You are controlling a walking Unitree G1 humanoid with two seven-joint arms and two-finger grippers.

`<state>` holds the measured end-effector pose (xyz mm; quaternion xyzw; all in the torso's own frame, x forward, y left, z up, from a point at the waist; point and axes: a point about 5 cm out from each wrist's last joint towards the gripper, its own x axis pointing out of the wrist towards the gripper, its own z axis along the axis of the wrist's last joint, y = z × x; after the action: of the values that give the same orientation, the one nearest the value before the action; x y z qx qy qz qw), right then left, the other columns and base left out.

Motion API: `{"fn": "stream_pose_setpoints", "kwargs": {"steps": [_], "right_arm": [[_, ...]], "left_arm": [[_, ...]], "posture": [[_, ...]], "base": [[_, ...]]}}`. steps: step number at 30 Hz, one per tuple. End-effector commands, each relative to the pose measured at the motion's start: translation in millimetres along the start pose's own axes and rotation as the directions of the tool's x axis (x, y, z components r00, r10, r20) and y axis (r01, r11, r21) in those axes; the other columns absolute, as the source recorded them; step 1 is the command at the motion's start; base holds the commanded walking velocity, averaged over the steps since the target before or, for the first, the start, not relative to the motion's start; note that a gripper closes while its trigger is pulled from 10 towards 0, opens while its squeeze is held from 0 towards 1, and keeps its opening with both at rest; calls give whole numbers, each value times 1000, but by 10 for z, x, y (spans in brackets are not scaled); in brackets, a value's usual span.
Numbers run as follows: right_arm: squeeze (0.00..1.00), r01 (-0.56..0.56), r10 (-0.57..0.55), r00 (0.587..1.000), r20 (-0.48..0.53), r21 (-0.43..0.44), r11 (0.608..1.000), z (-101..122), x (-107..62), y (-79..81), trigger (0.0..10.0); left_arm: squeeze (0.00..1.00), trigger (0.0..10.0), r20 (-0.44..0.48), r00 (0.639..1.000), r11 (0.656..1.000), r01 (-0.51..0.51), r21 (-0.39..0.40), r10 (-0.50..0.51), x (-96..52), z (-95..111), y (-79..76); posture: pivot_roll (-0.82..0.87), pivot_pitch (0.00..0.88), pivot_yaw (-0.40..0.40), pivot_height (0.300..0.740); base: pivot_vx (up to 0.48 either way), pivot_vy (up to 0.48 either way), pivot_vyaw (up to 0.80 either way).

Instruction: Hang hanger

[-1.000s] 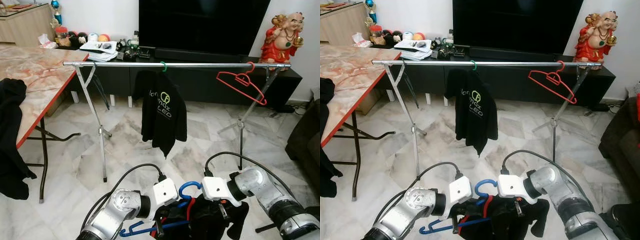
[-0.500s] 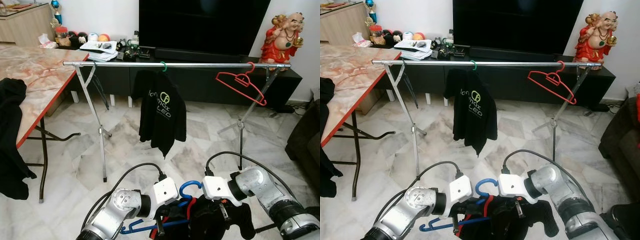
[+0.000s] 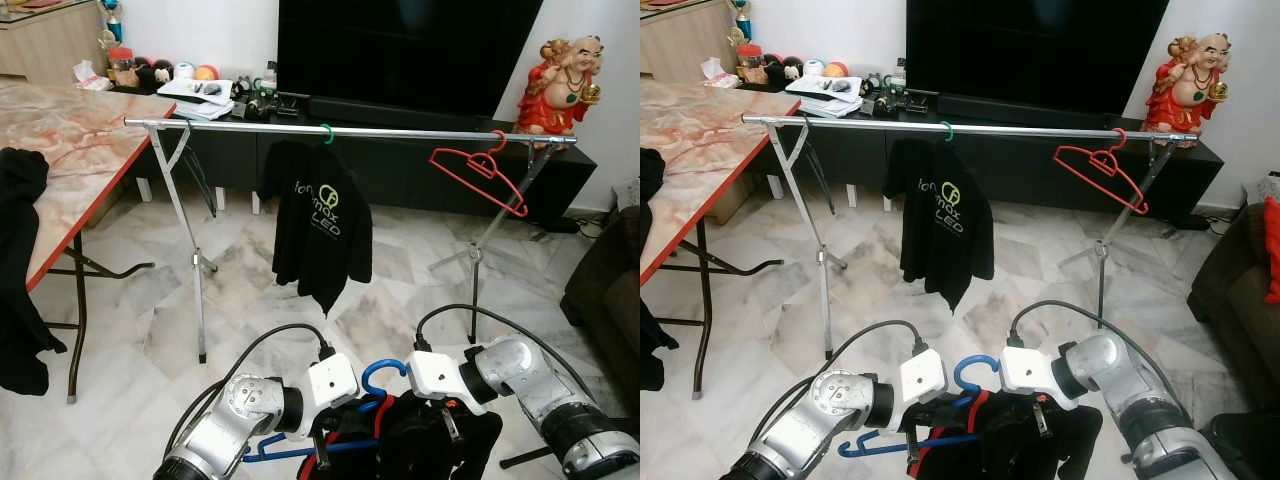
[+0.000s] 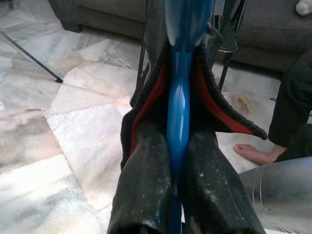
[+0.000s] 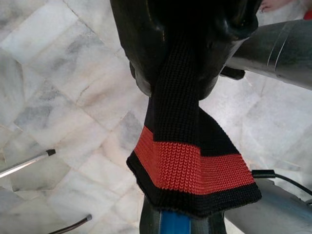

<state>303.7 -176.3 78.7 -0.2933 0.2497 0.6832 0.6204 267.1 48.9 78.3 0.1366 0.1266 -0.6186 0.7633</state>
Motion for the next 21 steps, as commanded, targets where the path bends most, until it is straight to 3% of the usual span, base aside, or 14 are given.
{"fn": "stream_pose_setpoints", "kwargs": {"steps": [1,2,3,5,14,21], "right_arm": [[0,-76,76,997,-11,5,997,-34,171,108,0],[0,-76,76,997,-9,7,997,-36,178,113,0],[0,-76,77,997,-7,8,997,-40,185,121,0],[0,-77,77,997,-3,9,997,-41,191,127,0],[0,-64,64,998,7,11,998,-32,179,121,0],[0,-41,41,999,-8,19,999,-55,169,114,0]], "left_arm": [[0,10000,155,988,989,-4,148,-19,50,475,35],[0,10000,152,988,989,1,146,-23,47,471,34],[369,10000,149,988,990,8,142,-29,45,467,33],[1000,10000,147,988,990,15,140,-36,41,465,30],[1000,10000,119,992,987,21,157,-40,-27,447,72],[1000,10000,-1,998,984,59,168,-60,-172,278,75]], "posture": [[53,0,-118,740],[51,0,-115,740],[51,0,-115,740],[49,0,-111,740],[52,0,-105,740],[58,0,-105,740]], "base": [[0,0,0],[0,0,0],[0,0,0],[0,0,0],[0,0,0],[0,0,0]]}}
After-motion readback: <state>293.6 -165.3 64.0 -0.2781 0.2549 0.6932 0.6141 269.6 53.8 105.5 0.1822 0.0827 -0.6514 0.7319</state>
